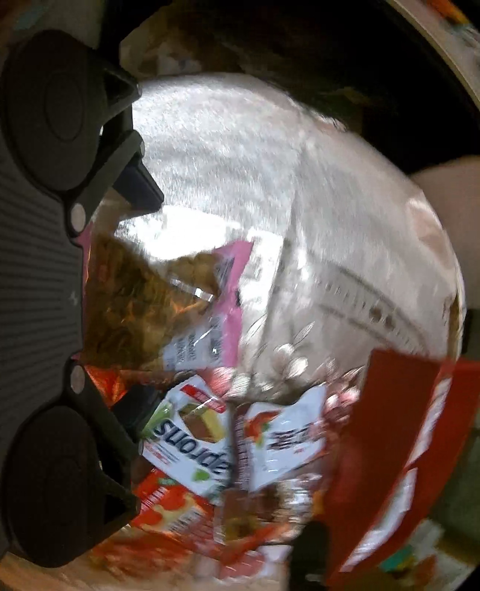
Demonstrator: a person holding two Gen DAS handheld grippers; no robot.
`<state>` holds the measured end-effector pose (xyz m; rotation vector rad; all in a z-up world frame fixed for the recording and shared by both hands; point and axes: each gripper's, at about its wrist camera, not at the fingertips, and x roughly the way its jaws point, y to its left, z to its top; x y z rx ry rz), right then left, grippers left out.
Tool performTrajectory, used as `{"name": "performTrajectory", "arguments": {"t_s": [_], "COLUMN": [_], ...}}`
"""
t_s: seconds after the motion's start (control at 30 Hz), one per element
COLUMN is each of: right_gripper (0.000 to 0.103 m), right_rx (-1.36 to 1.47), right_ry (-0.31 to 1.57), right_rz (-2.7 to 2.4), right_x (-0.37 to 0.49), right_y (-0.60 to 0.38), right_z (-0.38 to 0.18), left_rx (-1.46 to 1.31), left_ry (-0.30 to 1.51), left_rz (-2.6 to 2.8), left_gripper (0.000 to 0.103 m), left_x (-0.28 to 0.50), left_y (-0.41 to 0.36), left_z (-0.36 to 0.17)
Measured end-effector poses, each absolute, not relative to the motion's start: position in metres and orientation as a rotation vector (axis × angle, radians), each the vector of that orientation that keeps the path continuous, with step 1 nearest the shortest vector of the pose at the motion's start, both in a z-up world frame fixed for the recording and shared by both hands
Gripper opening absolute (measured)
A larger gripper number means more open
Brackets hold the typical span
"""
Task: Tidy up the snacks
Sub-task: 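Grasp the pink cracker bag with the left gripper while the right gripper grasps the white duck-neck pouch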
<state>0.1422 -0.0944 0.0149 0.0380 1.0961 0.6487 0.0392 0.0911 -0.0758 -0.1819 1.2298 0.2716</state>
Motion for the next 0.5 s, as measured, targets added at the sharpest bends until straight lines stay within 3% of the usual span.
{"name": "performTrajectory", "arguments": {"t_s": [0.1, 0.17, 0.2, 0.23, 0.27, 0.4, 0.5], "right_gripper": [0.034, 0.044, 0.051, 0.052, 0.053, 0.060, 0.060], "right_rx": [0.064, 0.083, 0.089, 0.093, 0.090, 0.104, 0.119], "right_ry": [1.107, 1.112, 1.108, 1.103, 1.103, 1.143, 1.163], "right_rz": [0.653, 0.658, 0.662, 0.667, 0.671, 0.676, 0.680], "right_x": [0.141, 0.141, 0.139, 0.138, 0.137, 0.136, 0.135], "right_y": [-0.101, -0.103, -0.104, -0.104, -0.103, -0.099, -0.090], "right_z": [0.016, 0.018, 0.019, 0.019, 0.019, 0.012, 0.006], "left_rx": [-0.185, -0.175, -0.171, -0.169, -0.175, -0.257, -0.312], "left_ry": [1.202, 1.207, 1.202, 1.193, 1.184, 1.204, 1.172], "left_rz": [0.273, 0.273, 0.274, 0.276, 0.268, 0.257, 0.234], "left_gripper": [0.099, 0.093, 0.082, 0.062, 0.057, 0.051, 0.049], "left_x": [0.036, 0.033, 0.030, 0.025, 0.021, 0.017, 0.014], "left_y": [0.089, 0.088, 0.087, 0.086, 0.086, 0.096, 0.106], "left_z": [-0.077, -0.074, -0.071, -0.067, -0.063, -0.060, -0.047]}}
